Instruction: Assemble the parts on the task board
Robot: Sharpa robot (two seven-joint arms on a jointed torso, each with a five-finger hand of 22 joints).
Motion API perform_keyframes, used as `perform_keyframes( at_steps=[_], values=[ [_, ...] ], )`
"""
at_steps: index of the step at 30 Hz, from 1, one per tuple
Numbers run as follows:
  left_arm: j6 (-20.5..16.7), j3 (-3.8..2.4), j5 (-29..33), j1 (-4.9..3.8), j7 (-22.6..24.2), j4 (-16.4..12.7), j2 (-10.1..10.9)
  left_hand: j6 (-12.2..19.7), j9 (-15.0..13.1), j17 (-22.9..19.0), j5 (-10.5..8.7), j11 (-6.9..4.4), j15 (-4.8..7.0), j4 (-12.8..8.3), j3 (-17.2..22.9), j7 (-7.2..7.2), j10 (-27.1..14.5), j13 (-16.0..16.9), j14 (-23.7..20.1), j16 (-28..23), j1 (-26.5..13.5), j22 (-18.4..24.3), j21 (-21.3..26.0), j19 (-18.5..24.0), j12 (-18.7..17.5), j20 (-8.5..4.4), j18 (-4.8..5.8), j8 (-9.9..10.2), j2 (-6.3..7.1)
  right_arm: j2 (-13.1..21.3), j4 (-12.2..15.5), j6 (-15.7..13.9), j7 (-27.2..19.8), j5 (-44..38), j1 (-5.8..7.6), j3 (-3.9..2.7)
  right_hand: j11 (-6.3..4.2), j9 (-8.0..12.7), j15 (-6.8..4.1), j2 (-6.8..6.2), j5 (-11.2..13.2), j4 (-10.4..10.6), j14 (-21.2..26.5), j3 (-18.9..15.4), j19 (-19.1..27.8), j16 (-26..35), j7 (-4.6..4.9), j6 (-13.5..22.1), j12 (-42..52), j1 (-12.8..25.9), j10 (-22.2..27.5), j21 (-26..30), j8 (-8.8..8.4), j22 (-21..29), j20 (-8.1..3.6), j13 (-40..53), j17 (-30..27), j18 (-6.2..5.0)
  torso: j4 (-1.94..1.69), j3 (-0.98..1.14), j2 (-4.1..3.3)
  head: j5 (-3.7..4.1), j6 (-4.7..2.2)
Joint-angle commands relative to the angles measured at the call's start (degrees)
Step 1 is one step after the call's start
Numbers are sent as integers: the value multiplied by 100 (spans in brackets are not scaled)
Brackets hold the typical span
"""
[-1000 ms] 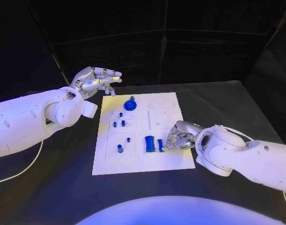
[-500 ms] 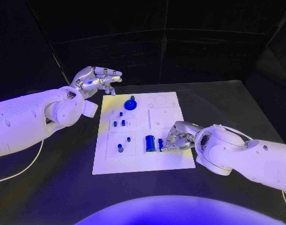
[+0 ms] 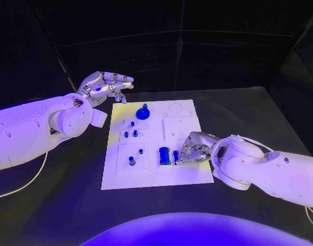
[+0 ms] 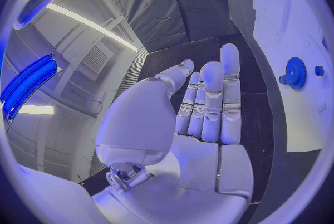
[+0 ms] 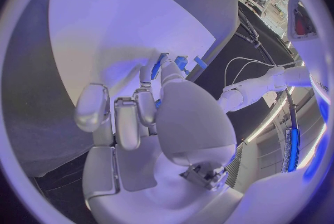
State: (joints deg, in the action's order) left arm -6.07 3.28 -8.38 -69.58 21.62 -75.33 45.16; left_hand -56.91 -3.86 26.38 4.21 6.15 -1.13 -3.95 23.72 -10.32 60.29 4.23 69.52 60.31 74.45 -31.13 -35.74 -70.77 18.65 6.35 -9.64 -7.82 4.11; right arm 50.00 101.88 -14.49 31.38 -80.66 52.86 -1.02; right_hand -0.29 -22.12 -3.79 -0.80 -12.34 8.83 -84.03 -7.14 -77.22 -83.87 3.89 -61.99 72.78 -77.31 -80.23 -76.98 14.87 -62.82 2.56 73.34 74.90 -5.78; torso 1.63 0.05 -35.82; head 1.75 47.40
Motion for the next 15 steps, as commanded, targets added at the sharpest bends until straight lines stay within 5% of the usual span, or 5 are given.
perform_keyframes(
  at_steps=[1, 5, 9, 13, 15],
  values=[
    [54, -4, 20, -7, 27, -14, 1, 28, 2, -1, 8, 3, 2, -1, -9, -20, -53, -7, -37, 18, -7, 9, 23, 19, 24, 31, -81, -26, -38, 43, 37, -103, -39, -48, 7, -2, -20, -10, -40, 6, -2, -41, -384, -17, 5, 0, -3, -5, -13, -25, -8, 11, 25, 0, -29, -8, 407, 45, -2, 2, 9, 4, -10],
    [46, -4, 20, -7, 29, -16, 12, 28, 2, -1, 8, 3, 2, -1, -9, -20, -53, -7, -37, 18, -7, 9, 23, 19, 24, 31, -81, -26, -38, 176, 109, -390, -471, 301, 8, -2, 19, 14, -14, -52, -211, 9, -358, -164, 77, 68, 50, 108, -114, 95, 57, 86, -50, 137, -14, -98, 297, 23, -3, -10, 27, 18, -50],
    [190, -3, 100, -2, 55, -7, -3, 35, 3, -25, 3, 6, -2, 4, -30, -20, -61, -7, -50, 14, -30, 14, 30, 20, 34, 34, -80, -27, -11, 371, 224, -557, -1385, 1107, 17, -4, 119, 84, 61, -57, -192, -38, -310, -241, 236, 195, 172, 443, -292, 27, 192, 256, -241, 424, 38, -252, 106, -27, -23, -21, 67, 57, -109],
    [412, 1, 418, 11, 104, 2, -24, 64, 5, -51, -2, 10, -17, 23, -106, -10, -87, -8, -117, 4, -107, 31, 65, 65, 49, 47, -75, -24, 72, 457, 105, -654, -2522, 2294, 132, -7, 213, 144, 144, 37, -86, -143, -105, -294, 754, 742, 270, 628, -1104, -159, 723, 865, -391, 1402, 130, -986, -651, -205, -46, -56, 145, 113, -185],
    [439, 3, 534, 18, 125, 16, -31, 77, 4, -62, -3, 11, -27, 49, -158, -2, -101, -7, -178, -1, -160, 47, 97, 109, 62, 58, -73, -26, 99, 426, -89, -682, -2987, 2838, 223, -8, 230, 177, 190, 106, -83, -218, 174, -308, 1345, 1435, 325, 672, -2161, -298, 1420, 1592, -450, 2484, 159, -1916, -1513, -393, -56, -73, 209, 124, -263]
  ],
)
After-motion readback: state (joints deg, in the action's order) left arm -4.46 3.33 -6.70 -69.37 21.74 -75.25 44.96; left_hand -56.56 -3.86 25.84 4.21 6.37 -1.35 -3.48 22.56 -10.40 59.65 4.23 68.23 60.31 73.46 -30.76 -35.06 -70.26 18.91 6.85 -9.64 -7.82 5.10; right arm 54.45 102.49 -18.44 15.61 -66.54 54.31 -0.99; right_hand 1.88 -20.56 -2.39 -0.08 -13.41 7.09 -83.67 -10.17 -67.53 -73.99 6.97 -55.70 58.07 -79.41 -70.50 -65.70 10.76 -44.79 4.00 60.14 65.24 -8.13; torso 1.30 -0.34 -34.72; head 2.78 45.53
